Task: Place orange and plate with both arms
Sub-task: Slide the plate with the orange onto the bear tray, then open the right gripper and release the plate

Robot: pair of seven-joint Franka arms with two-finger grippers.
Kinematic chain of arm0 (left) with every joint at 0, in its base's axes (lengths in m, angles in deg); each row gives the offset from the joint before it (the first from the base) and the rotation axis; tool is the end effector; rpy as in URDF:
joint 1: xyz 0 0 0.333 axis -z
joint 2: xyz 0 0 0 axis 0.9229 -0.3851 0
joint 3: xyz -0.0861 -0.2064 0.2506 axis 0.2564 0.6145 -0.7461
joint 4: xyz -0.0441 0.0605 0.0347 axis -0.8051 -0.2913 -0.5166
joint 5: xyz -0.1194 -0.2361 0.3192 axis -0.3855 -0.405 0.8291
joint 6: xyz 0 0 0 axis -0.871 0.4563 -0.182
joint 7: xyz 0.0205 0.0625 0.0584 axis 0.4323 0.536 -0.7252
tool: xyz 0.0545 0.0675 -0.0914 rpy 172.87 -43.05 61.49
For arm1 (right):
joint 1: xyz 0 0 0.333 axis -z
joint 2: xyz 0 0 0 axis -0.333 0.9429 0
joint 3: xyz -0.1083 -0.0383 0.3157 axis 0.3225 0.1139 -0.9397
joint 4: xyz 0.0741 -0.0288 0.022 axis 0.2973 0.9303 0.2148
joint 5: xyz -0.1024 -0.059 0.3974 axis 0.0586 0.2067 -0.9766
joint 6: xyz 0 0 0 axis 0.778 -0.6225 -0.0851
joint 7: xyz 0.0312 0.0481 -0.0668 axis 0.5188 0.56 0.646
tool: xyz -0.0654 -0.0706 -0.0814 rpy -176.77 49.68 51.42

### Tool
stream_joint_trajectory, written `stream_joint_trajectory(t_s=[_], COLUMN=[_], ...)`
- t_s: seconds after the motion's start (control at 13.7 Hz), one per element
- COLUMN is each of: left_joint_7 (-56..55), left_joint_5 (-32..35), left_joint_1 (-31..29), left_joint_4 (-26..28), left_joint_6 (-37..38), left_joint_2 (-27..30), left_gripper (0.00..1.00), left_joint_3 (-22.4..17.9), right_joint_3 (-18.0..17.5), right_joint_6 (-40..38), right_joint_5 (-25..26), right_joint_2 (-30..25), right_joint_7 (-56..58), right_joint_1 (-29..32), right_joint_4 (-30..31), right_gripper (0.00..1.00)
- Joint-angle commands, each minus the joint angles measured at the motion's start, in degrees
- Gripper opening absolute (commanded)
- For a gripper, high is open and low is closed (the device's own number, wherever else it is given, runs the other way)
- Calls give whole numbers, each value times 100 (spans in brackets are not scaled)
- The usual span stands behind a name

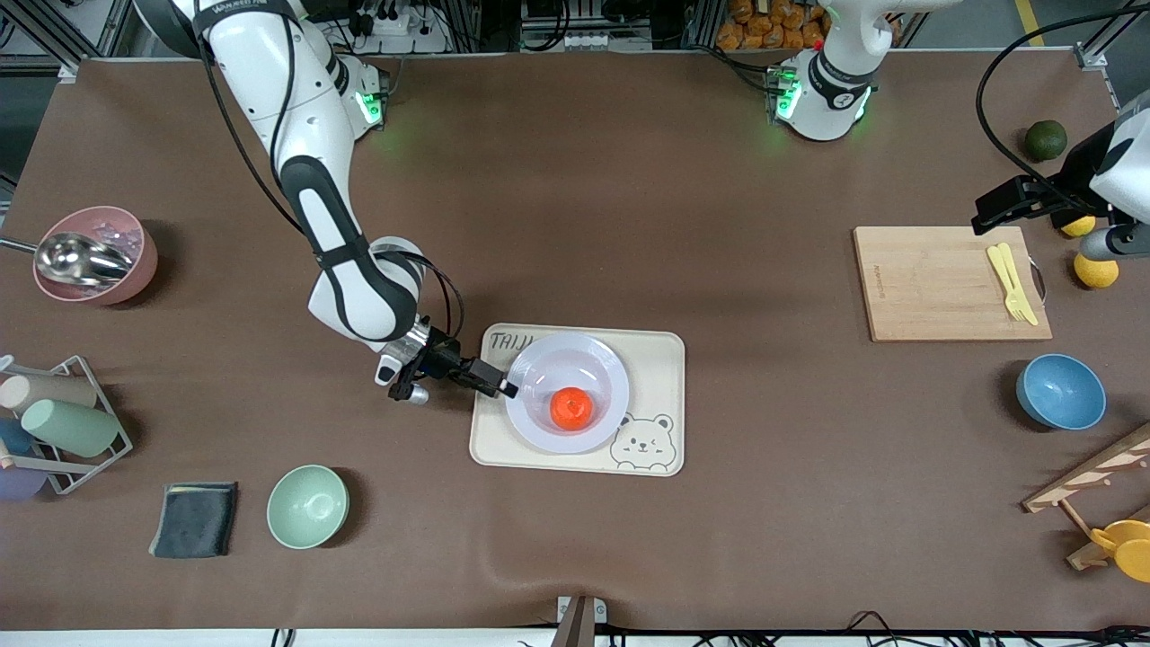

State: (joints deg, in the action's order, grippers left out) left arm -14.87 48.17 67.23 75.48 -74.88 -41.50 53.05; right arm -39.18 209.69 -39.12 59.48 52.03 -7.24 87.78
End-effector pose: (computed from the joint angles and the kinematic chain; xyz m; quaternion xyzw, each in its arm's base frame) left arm 0.5631 -0.0210 0.6171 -0.9980 -0.0440 0.0464 0.0007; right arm 0.6053 0.2974 0.1373 -0.8755 0.1709 -0.1094 0.4386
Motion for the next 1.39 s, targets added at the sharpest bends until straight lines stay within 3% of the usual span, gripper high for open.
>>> stream_joint_trajectory(t_s=[0.0, 0.15, 0.37, 0.59, 0.81, 1.03, 1.17, 1.32], left_joint_7=[43, 78, 70, 70, 70, 78, 78, 87], left_joint_5=[-53, -44, -44, 0, 9, 9, 9, 9], left_joint_1=[21, 21, 30, 30, 30, 21, 21, 21], left_joint_4=[4, -13, -31, -57, -57, -101, -101, -101], left_joint_6=[-24, -15, 3, 3, 12, 29, 47, 47], left_joint_2=[54, 63, 63, 63, 72, 81, 81, 81], left_gripper=[100, 100, 100, 100, 100, 100, 100, 100], left_joint_3=[-23, -23, -23, -23, -23, -23, -23, -23], right_joint_3=[-17, -8, -8, 18, 115, 517, 983, 1195], right_joint_6=[143, 170, 170, 117, -84, -959, -1787, -2367], right_joint_5=[147, 522, 1795, 2351, 3238, 4195, 5265, 6338], right_joint_2=[-2, -46, -239, -485, -696, -1090, -1433, -1811], right_joint_7=[-431, -1010, -2276, -2708, -3305, -3798, -4281, -4721], right_joint_1=[-99, -170, -126, -73, -12, 85, 76, 102], right_joint_4=[-90, -108, -55, 85, 208, 279, 270, 270], right_gripper=[100, 100, 100, 100, 100, 100, 100, 100])
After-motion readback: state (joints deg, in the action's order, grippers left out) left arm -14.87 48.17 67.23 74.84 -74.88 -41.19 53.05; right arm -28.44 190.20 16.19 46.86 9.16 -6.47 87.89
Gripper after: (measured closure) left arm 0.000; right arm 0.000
